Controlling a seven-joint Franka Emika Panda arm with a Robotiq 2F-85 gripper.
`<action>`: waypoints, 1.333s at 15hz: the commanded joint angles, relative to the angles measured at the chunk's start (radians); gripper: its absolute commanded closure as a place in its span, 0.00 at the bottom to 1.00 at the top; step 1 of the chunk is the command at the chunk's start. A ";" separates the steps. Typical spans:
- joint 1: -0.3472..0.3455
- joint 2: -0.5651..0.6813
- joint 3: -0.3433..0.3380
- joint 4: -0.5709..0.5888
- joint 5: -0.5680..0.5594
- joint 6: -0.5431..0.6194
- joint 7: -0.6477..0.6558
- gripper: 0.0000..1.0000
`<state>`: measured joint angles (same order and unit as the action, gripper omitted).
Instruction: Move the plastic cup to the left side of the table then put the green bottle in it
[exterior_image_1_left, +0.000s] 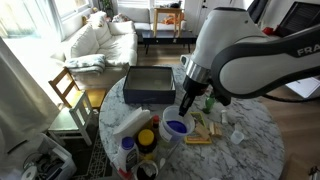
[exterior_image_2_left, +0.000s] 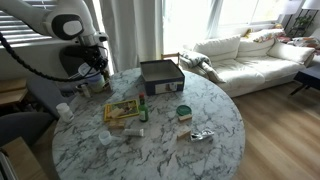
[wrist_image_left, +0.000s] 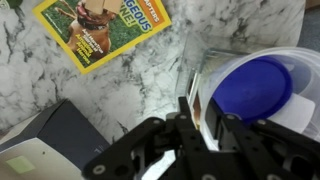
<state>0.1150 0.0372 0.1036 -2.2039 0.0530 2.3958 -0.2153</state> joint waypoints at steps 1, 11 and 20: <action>-0.015 0.019 -0.011 0.025 -0.071 -0.037 0.050 0.44; -0.035 0.020 -0.024 0.027 -0.090 -0.043 0.056 0.90; -0.053 0.000 -0.037 0.042 -0.045 -0.044 0.065 0.73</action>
<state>0.0652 0.0481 0.0651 -2.1770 -0.0279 2.3867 -0.1689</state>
